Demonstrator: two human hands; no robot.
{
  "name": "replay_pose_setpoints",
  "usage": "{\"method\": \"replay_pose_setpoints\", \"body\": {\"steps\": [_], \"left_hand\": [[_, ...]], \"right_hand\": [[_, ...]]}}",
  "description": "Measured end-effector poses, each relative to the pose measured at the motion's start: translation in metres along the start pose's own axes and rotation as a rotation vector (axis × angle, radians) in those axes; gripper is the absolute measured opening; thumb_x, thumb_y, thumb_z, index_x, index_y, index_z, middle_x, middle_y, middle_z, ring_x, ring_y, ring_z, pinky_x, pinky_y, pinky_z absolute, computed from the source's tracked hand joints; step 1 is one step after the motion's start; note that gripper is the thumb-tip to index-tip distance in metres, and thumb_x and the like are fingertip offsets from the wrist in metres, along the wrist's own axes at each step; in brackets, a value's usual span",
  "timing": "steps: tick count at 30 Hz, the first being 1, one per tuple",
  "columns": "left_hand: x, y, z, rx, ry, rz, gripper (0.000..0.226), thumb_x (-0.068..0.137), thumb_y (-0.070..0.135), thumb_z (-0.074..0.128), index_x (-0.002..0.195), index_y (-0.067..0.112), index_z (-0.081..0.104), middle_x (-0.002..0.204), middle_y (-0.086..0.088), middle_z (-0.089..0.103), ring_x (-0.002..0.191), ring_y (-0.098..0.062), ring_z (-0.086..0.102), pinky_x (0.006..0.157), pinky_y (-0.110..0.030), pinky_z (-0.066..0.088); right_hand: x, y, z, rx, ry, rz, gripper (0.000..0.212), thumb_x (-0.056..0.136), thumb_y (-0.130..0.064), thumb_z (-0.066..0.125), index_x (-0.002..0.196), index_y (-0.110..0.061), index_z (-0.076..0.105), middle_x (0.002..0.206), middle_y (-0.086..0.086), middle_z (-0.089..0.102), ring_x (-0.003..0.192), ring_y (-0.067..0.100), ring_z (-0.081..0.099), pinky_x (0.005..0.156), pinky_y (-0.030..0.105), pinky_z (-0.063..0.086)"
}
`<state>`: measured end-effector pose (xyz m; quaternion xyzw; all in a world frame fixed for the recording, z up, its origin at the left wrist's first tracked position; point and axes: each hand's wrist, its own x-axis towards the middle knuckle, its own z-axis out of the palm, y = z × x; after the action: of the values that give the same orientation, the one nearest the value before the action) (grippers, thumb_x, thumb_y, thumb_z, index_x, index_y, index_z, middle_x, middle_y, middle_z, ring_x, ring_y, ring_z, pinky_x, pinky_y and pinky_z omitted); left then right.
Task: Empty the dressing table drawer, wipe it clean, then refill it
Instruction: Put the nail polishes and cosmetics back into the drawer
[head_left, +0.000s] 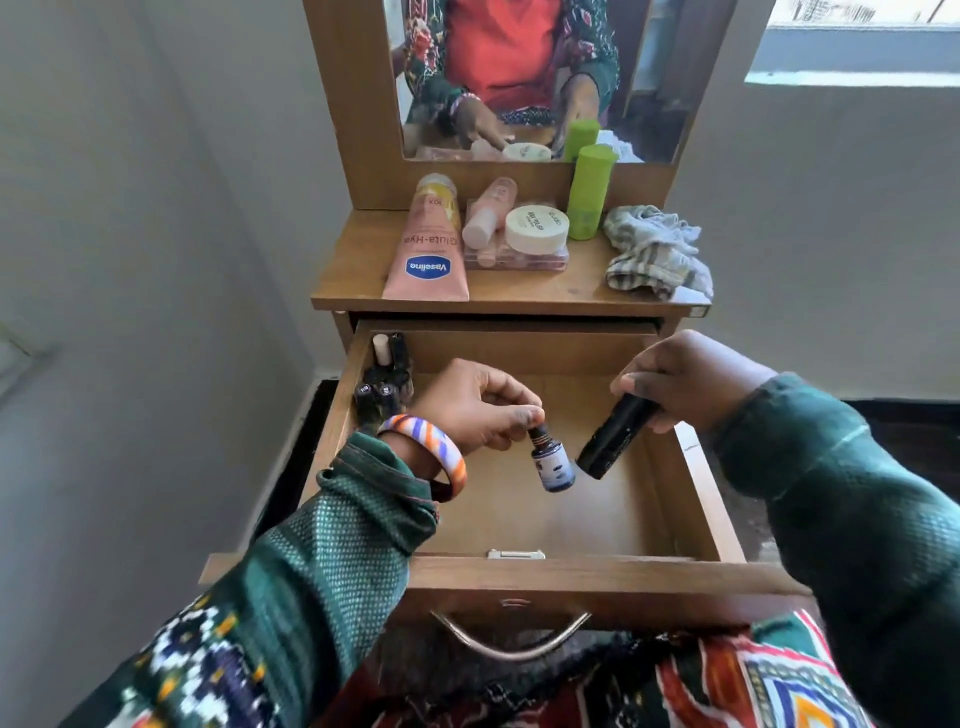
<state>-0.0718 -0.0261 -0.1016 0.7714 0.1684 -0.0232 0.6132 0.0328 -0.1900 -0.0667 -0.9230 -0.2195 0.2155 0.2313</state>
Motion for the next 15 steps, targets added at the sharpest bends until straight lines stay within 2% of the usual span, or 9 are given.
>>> {"method": "replay_pose_setpoints", "body": {"steps": [3,5,7,9,12,15], "left_hand": [[0.001,0.000,0.002,0.044,-0.008,0.000,0.006,0.085,-0.002,0.062,0.089,-0.001,0.066,0.066,-0.005,0.061,0.050,-0.004,0.053,0.047,-0.010,0.046],[0.002,0.000,0.003,0.063,-0.029,0.004,0.011,0.084,-0.002,0.062,0.079,0.006,0.065,0.066,-0.005,0.061,0.051,-0.003,0.054,0.047,-0.010,0.046],[0.003,0.000,0.005,0.097,-0.053,0.013,0.015,0.084,-0.002,0.063,0.075,0.010,0.063,0.067,-0.004,0.061,0.056,-0.007,0.054,0.048,-0.009,0.046],[0.005,0.000,0.008,0.148,-0.072,0.026,0.008,0.083,-0.001,0.065,0.081,0.007,0.066,0.067,-0.003,0.062,0.056,-0.007,0.054,0.048,-0.009,0.046],[0.007,-0.002,0.013,0.268,-0.110,0.044,0.010,0.081,0.000,0.066,0.091,0.001,0.069,0.064,-0.001,0.061,0.045,0.002,0.053,0.051,-0.012,0.048],[0.008,-0.002,0.019,0.367,-0.173,0.058,0.012,0.081,0.000,0.066,0.092,0.000,0.071,0.059,0.002,0.059,0.043,0.002,0.052,0.056,-0.018,0.050]], "right_hand": [[-0.002,0.001,0.000,-0.022,-0.035,-0.003,0.018,0.092,-0.020,0.053,0.093,-0.013,0.069,0.085,0.009,0.071,0.063,0.018,0.065,0.084,0.038,0.056],[-0.005,0.001,0.000,-0.049,-0.062,-0.022,0.016,0.091,-0.019,0.055,0.094,-0.014,0.070,0.087,0.006,0.071,0.063,0.014,0.064,0.084,0.035,0.056],[-0.009,0.001,-0.002,-0.092,-0.102,-0.038,0.013,0.088,-0.016,0.059,0.096,-0.013,0.070,0.087,0.004,0.069,0.063,0.012,0.063,0.075,0.028,0.056],[-0.015,0.000,-0.004,-0.177,-0.148,-0.049,0.013,0.084,-0.014,0.065,0.096,-0.013,0.070,0.083,0.002,0.068,0.063,0.012,0.062,0.064,0.019,0.051],[-0.024,-0.002,-0.003,-0.350,-0.212,-0.056,0.024,0.077,-0.015,0.072,0.101,-0.012,0.072,0.089,0.003,0.071,0.077,0.017,0.066,0.068,0.022,0.051],[-0.031,-0.003,0.003,-0.448,-0.295,-0.049,0.031,0.076,-0.016,0.074,0.106,-0.010,0.070,0.101,0.003,0.072,0.081,0.013,0.061,0.060,0.011,0.042]]}}
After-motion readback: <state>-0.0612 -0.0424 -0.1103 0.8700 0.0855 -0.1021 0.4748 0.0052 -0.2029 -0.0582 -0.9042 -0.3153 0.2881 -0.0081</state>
